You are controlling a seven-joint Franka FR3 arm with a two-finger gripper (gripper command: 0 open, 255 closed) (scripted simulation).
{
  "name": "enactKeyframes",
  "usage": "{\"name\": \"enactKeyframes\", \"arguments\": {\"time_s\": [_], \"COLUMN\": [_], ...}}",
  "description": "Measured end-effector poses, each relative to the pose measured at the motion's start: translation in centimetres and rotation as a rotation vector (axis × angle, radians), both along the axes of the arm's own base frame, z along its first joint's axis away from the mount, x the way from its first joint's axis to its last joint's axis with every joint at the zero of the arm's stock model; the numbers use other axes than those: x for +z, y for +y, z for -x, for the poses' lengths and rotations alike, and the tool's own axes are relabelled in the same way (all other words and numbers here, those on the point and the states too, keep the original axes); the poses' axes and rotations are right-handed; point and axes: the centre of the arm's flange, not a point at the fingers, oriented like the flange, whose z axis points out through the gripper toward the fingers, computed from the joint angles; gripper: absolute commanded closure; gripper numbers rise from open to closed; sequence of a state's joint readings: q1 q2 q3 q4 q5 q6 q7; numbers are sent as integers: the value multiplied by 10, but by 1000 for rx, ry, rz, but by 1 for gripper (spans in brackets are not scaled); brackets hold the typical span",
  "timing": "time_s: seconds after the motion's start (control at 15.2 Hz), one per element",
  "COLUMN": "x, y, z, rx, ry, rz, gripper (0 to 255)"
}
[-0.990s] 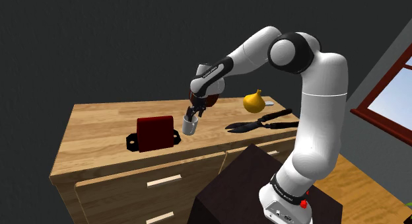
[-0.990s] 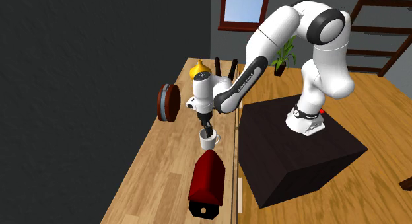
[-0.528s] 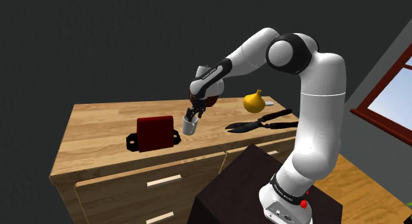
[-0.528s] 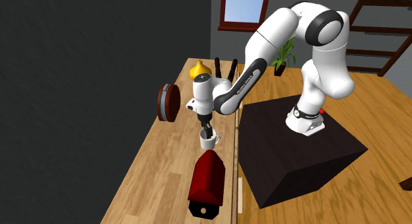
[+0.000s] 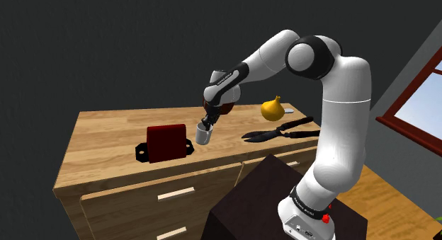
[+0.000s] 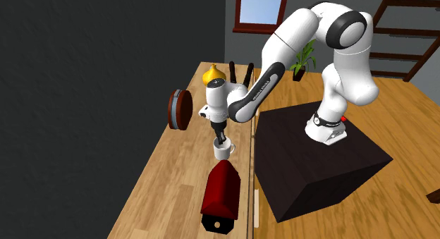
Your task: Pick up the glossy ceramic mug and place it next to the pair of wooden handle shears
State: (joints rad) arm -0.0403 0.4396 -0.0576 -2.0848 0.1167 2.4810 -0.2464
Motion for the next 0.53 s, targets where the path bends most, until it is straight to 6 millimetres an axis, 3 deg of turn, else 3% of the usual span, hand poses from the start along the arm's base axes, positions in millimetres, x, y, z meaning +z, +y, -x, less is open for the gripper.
{"name": "enactKeyframes", "arguments": {"time_s": [0.26, 0.53], "x": [2, 21], "y": [0, -1], "z": [0, -1], "rx": [0, 0], "ry": [0, 0], "rz": [0, 0], "gripper": [255, 255]}}
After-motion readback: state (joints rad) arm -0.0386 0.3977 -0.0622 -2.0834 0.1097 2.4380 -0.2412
